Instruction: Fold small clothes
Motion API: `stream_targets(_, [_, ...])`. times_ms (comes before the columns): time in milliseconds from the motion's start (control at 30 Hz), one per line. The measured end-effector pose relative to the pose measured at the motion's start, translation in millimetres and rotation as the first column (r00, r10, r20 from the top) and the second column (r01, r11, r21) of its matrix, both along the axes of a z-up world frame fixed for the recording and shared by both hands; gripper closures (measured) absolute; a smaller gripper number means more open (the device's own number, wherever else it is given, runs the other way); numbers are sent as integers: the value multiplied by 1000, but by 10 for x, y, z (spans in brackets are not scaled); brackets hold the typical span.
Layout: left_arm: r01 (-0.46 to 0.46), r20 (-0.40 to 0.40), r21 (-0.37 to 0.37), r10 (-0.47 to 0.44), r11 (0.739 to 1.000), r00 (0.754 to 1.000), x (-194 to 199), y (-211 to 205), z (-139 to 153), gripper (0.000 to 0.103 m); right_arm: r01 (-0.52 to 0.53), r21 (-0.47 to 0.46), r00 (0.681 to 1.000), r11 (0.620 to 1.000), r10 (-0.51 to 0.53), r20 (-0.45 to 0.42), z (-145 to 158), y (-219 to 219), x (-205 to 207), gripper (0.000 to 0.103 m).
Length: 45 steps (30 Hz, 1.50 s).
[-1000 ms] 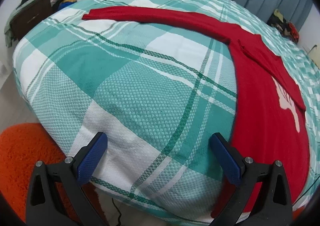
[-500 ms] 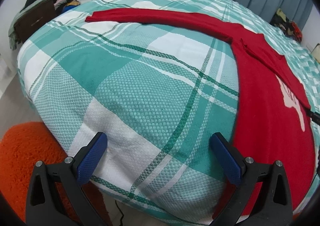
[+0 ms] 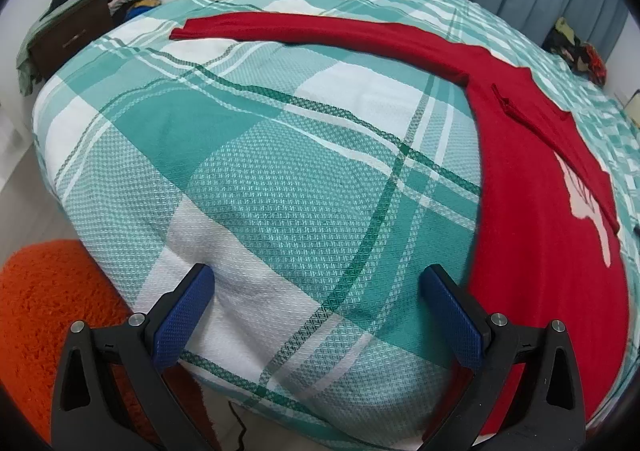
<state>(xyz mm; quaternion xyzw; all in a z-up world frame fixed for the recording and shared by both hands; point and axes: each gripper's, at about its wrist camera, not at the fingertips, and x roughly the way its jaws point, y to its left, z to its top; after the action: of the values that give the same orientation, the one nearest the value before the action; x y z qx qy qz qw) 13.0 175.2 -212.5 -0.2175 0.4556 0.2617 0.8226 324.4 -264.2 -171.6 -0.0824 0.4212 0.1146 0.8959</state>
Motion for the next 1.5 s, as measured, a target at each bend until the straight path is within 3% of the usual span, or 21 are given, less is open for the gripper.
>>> stream_targets(67, [-3,-2,5,3,1000,1000,3,-2,-2,0,-101,138,994,985,106,-26,162,189,77,51])
stream_targets(133, [-5,-2,5,5,1000,1000,3,0,-2,0,-195,206,978,959,206,-32,229,450,121,65])
stream_targets(233, [-3,0,6,3,1000,1000,2,-9,-8,0,-246,234,959,941,272,-85,54,713,171,69])
stream_targets(333, [4,1,6,-4,1000,1000,-10,-16,-14,0,-161,80,952,984,176,-250,-550,651,279,75])
stream_targets(367, [5,1,3,-5,1000,1000,-19,-22,-14,0,-132,158,961,979,165,-223,-557,512,259,80])
stream_targets(433, [5,3,-9,-5,1000,1000,-32,-8,-19,0,-61,177,970,982,100,-220,-466,378,227,83])
stream_targets(533, [3,-1,-10,-3,1000,1000,-25,-4,-25,0,-82,137,980,987,104,-169,-227,343,69,81])
stream_targets(600, [-2,-2,-12,2,1000,1000,-26,-7,-23,0,-78,149,986,986,99,-137,-89,204,-67,66])
stream_targets(667, [-6,0,-21,6,1000,1000,-33,1,-27,0,-23,134,993,991,38,-111,-52,-30,-220,40])
stream_targets(800, [-10,4,-23,10,1000,1000,-48,3,-36,0,126,60,989,990,-121,-83,-203,-513,-752,38])
stream_targets(933, [-20,0,-20,20,1000,1000,-51,-6,-43,0,231,143,968,962,-213,-129,-437,-937,-1097,32])
stream_targets(1033, [-35,-3,-34,35,999,999,-49,3,-54,0,241,184,970,953,-230,-81,-518,-1033,-1322,24])
stream_targets(1167, [-45,-8,-28,45,999,999,-30,-3,-64,0,231,134,972,964,-224,-63,-597,-887,-1312,15])
stream_targets(1500, [-29,-9,-53,29,998,1000,-30,40,-65,0,224,134,975,965,-222,-33,-664,-884,-1365,14])
